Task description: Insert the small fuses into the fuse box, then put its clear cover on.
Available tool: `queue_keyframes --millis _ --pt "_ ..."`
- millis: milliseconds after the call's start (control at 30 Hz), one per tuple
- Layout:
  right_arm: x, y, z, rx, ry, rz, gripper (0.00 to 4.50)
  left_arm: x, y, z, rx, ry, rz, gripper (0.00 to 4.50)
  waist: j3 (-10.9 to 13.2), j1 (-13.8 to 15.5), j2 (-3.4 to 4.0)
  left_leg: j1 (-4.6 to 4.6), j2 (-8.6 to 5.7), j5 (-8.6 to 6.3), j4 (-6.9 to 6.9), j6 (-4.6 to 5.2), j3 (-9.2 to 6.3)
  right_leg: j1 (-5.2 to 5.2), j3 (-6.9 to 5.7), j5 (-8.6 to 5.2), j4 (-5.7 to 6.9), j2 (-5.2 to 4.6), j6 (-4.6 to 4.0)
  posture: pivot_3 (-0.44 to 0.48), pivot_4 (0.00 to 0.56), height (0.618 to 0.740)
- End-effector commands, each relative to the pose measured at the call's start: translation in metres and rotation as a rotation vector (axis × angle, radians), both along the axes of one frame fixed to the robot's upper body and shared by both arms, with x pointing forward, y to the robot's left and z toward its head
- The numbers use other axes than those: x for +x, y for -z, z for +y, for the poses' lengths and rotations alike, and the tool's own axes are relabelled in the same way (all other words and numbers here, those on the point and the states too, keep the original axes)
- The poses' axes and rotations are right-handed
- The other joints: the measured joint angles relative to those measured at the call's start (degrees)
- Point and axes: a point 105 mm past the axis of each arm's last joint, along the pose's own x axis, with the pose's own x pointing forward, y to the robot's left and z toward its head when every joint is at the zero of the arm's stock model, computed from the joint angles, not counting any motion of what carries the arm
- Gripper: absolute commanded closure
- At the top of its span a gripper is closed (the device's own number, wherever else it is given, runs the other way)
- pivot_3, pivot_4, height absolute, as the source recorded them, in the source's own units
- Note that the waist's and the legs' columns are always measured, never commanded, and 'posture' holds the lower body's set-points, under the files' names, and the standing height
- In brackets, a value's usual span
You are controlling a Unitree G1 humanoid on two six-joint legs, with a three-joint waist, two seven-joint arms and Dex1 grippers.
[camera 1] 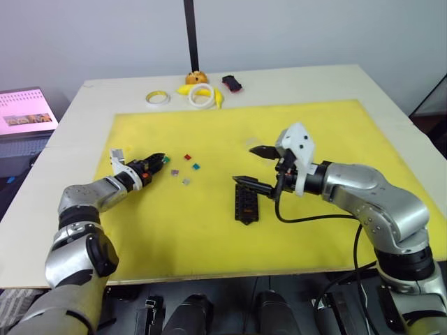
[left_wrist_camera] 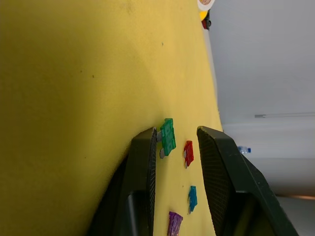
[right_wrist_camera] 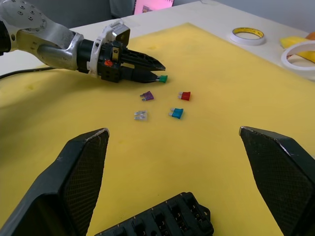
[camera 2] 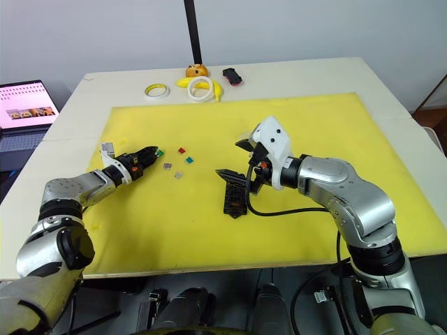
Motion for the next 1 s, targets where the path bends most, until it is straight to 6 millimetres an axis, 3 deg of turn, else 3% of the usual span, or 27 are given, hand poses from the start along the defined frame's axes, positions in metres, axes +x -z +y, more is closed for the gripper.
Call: queue_keyframes --millis 33,167,300,433,533,767,900,1000 --pt "-0.004 -0.015 0.0 0.013 -0.012 -0.063 0.0 -0.007 0.023 0.002 0.035 -0.007 0.087 3.11 0.0 0.0 0.0 0.0 0.0 0.0 0.0 0.0 0.0 0.0 0.0 0.0 0.0 0.0 0.0 0.0 0.15 0.74" --pt "-0.003 -0.016 -0.002 0.014 -0.006 -0.063 0.0 -0.008 0.031 -0.002 0.103 0.013 0.12 3.11 0.0 0.1 0.0 0.0 0.0 0.0 0.0 0.0 0.0 0.0 0.0 0.0 0.0 0.0 0.0 0.0 0.15 0.74" --pt "-0.004 -0.016 -0.001 0.014 -0.008 -0.066 0.0 -0.008 0.035 0.001 0.167 0.0 0.134 4.45 -0.1 0.2 0.06 0.0 0.0 0.0 0.0 0.0 0.0 0.01 0.0 0.0 0.0 0.0 0.0 0.0 0.15 0.74" --pt "-0.004 -0.017 -0.001 0.017 -0.006 -0.068 0.0 -0.009 0.024 0.012 0.19 0.001 0.115 4.49 -0.3 -0.1 0.2 0.07 0.03 0.0 -0.04 0.0 0.03 0.03 0.04 0.0 0.0 0.03 0.0 0.0 0.15 0.74" --pt "-0.004 -0.017 -0.002 0.016 -0.004 -0.068 0.0 -0.01 0.006 0.019 0.178 0.015 0.073 4.49 -0.3 -0.6 0.2 0.07 0.05 0.0 -0.08 0.0 0.03 0.0 0.05 0.0 0.0 0.06 0.0 0.0 0.15 0.74" --pt "-0.005 -0.022 -0.005 0.063 -0.008 -0.046 0.0 -0.014 -0.067 0.019 0.102 0.094 -0.142 4.49 -0.2 -1.6 0.08 -0.32 0.06 0.0 -0.1 0.0 0.05 -0.5 0.11 0.0 0.15 0.07 0.0 0.0 0.15 0.74" --pt "-0.008 -0.032 -0.004 0.23 -0.018 0.039 0.0 -0.032 -0.117 -0.011 0.039 0.255 -0.333 4.49 -0.1 -1.2 -0.06 -0.4 0.03 0.0 -0.06 0.0 0.04 -0.54 0.12 0.0 0.14 0.03 0.0 0.0 0.15 0.74" --pt "-0.01 -0.037 -0.002 0.338 -0.024 0.101 0.0 -0.042 -0.132 -0.034 0.028 0.341 -0.408 4.49 -0.1 -0.9 -0.06 -0.38 0.0 0.0 -0.03 0.0 0.01 -0.43 0.12 0.0 0.11 -0.01 0.0 0.0 0.15 0.74"
